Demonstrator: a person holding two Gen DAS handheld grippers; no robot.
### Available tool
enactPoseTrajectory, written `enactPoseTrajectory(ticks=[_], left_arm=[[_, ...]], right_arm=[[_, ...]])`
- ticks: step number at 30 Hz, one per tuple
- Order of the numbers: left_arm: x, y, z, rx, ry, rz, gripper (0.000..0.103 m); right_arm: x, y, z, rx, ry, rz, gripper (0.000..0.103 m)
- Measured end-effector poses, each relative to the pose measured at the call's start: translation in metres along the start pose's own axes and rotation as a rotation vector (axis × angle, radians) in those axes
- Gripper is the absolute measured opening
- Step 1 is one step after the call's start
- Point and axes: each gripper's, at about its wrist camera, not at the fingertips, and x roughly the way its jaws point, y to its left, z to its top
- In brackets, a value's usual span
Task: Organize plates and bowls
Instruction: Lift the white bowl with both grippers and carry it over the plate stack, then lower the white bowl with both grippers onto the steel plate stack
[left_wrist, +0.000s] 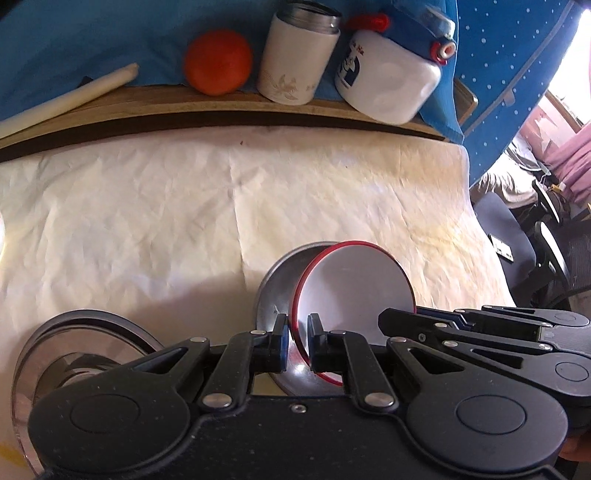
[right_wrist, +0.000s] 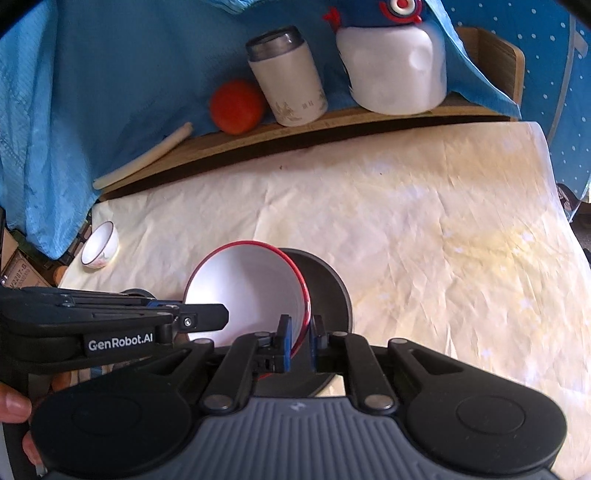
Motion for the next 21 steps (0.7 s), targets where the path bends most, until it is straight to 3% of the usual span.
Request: enactPoseTrajectory(ticks=[21], left_arm=[[0.022, 0.000, 0.004, 0.001, 0.084, 0.024, 0.010]], right_arm=[[0.021, -0.009, 0.001, 0.056, 0.082, 0.004, 0.010]])
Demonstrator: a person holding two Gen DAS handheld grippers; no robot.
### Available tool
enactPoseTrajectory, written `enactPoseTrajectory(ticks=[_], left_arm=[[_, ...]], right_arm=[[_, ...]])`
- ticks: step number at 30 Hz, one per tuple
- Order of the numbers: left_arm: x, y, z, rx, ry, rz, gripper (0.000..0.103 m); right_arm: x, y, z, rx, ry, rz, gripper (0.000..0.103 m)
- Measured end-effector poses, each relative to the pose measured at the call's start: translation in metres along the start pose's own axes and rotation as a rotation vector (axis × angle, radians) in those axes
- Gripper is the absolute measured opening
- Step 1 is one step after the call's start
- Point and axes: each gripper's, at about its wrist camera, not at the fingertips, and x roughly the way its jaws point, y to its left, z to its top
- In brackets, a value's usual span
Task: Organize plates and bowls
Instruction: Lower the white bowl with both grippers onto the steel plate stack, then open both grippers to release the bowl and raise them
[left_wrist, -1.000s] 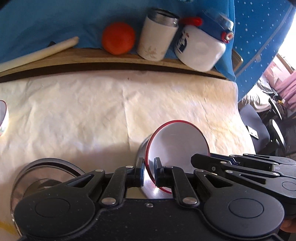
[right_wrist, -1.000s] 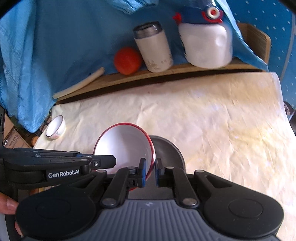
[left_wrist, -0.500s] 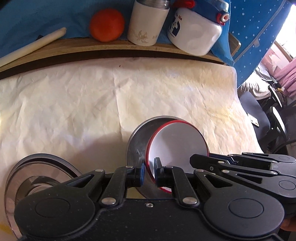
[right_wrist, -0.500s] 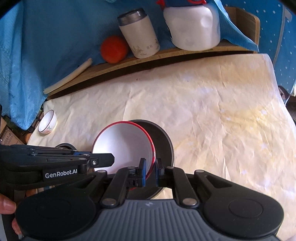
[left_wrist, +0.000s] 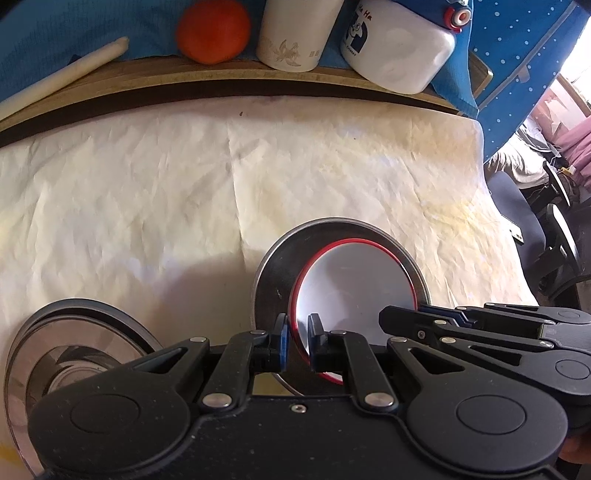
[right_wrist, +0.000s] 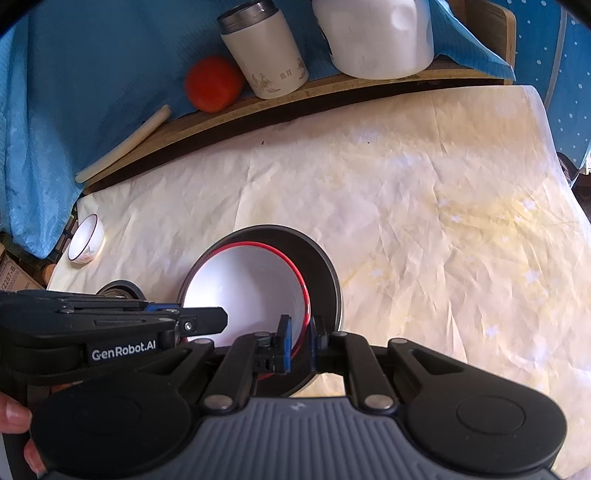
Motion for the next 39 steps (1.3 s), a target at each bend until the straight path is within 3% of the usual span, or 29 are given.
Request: enactPoseTrajectory(ticks=[12, 28, 31, 37, 39], left_arm=[[0.009, 0.004, 0.005, -0.029, 0.016, -0.006, 0.010], [-0.001, 0.015, 0.003, -0.067, -0.009, -0.049, 0.020], [-0.005, 0.018, 0.000, -0.073, -0.020, -0.065, 0.022], [-0.025, 0.023, 0.000, -0.087, -0.081, -0.087, 0.037], [-0.033, 0.026, 0.000, -0.079, -0.117, -0.037, 0.064]], right_arm=[[0.005, -0.001, 0.008, 0.000, 0.008, -0.002, 0.012], [-0.001, 0.006, 0.008, -0.027, -0.031, -0.009, 0.026], [-0.006, 0.009, 0.009, -0.042, -0.048, -0.015, 0.036], [-0.018, 0.014, 0.008, -0.066, -0.095, -0.020, 0.056], [-0.023, 0.015, 0.007, -0.074, -0.118, -0.032, 0.061]])
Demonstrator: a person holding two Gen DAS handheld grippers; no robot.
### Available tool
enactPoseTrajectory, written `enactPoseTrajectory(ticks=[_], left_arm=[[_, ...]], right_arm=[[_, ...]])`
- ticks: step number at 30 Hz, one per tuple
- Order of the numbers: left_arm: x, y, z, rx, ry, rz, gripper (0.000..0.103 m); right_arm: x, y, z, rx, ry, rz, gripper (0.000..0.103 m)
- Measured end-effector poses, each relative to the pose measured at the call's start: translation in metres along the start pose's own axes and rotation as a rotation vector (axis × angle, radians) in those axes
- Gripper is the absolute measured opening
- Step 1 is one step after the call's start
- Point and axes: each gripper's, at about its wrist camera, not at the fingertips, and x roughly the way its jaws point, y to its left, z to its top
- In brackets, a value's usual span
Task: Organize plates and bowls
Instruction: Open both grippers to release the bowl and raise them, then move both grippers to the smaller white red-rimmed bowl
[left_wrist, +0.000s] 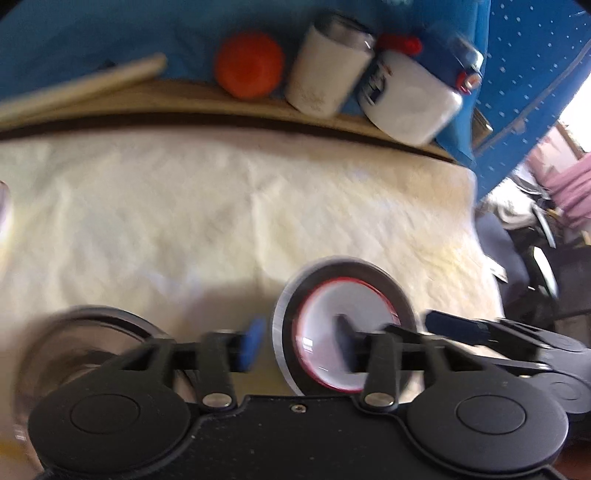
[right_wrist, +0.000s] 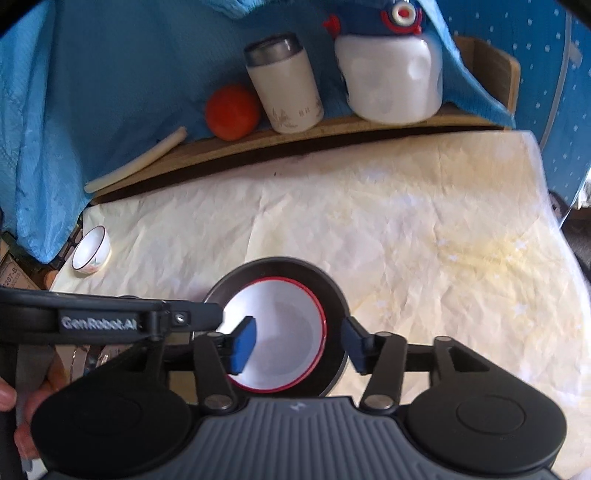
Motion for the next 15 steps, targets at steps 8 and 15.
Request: enactPoseTrajectory(ticks=[8, 15], left_arm=[[-0.025, 0.040, -0.003, -0.101, -0.078, 0.057, 0.085], [-0.042, 0.088, -0.013, -0.210, -0.117, 0.117, 0.102]], right_arm=[[-0.005, 0.011, 0.003, -0.029, -0.047, 0.004, 0.088], [0.006, 0.040, 0.014, -0.090, -0.081, 0.051, 0.103]])
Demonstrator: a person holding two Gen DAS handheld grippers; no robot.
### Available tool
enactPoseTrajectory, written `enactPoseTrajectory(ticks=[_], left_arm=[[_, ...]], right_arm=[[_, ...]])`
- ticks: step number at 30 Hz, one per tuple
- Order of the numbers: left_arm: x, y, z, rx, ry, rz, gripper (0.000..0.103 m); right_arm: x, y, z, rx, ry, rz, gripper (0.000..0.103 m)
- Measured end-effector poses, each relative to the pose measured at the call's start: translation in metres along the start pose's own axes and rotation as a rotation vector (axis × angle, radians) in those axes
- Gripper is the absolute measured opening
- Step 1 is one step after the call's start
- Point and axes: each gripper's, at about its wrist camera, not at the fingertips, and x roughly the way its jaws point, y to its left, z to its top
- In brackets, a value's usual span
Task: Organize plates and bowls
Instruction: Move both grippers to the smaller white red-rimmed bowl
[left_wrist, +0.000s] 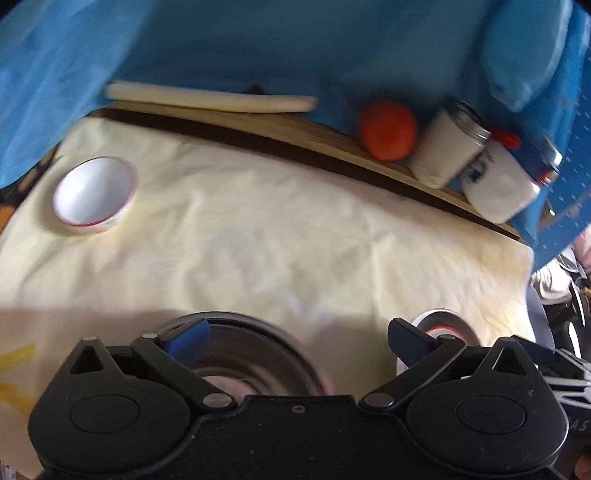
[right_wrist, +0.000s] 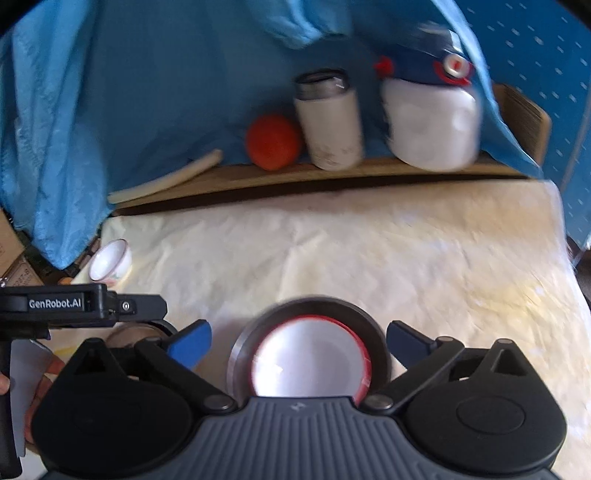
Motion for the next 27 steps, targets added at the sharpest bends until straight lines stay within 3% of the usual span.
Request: enactPoseTrajectory(ticks=[9, 15, 27], left_arm=[[-0.011, 0.066, 0.005, -0.075, -0.045, 0.183, 0.102], [-0.012, 0.110, 0.017, -0.201, -0.052, 0.332, 0.102], [0.003, 0.152, 0.037, -0.422, -0.060, 0.382, 0.102]], right_arm=[[0.029, 0.053, 0.018, -0.080, 0.022, 0.108, 0.103], [0.055, 0.084, 0.033, -0.123, 0.058, 0.145, 0.103], [0.109, 0.131, 0.069, -0.225, 0.132, 0.158, 0.103]])
